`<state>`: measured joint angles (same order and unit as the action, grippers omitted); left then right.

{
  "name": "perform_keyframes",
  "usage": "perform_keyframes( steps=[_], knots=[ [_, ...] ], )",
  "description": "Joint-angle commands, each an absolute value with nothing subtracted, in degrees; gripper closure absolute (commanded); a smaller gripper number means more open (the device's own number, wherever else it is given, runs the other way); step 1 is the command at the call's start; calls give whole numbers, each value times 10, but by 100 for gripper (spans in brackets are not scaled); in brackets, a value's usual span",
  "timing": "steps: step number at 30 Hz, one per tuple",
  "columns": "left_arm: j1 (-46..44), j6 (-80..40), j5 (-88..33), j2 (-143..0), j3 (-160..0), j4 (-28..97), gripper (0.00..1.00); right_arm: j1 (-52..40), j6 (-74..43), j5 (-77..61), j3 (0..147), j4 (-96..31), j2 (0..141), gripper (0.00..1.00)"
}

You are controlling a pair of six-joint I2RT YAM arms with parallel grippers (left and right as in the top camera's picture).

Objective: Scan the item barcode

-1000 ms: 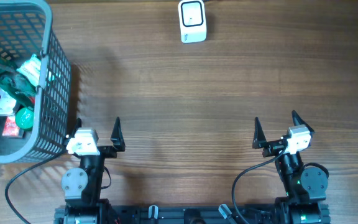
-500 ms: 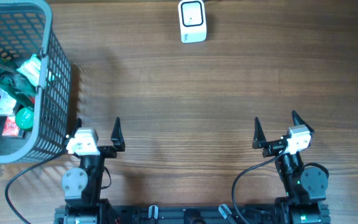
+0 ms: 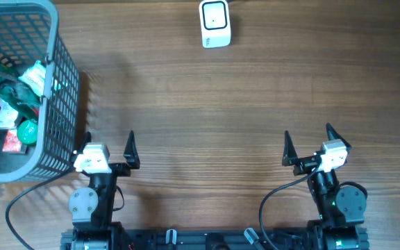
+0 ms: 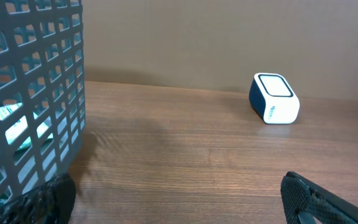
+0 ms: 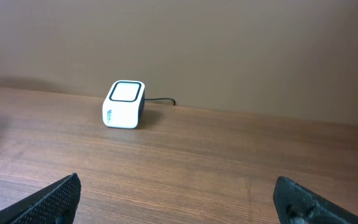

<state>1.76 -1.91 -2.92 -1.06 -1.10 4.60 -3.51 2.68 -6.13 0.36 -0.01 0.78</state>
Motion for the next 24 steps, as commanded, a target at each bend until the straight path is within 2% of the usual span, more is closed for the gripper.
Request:
perform_keyframes(
  steps=[1,9,14,20,24],
  knots=[
    [14,-39,-53,-4,-4,40,0,-37,29,-53,3,2,3,0],
    [14,-40,-81,-4,-13,47,0,-37,29,-53,3,2,3,0],
    [14,-39,-119,-30,-74,67,0,-37,29,-53,3,2,3,0],
    [14,-55,-198,-170,-225,86,0,-37,29,-53,3,2,3,0],
    [14,-58,-251,-314,-429,223,0,-37,29,-53,3,2,3,1]
  ],
)
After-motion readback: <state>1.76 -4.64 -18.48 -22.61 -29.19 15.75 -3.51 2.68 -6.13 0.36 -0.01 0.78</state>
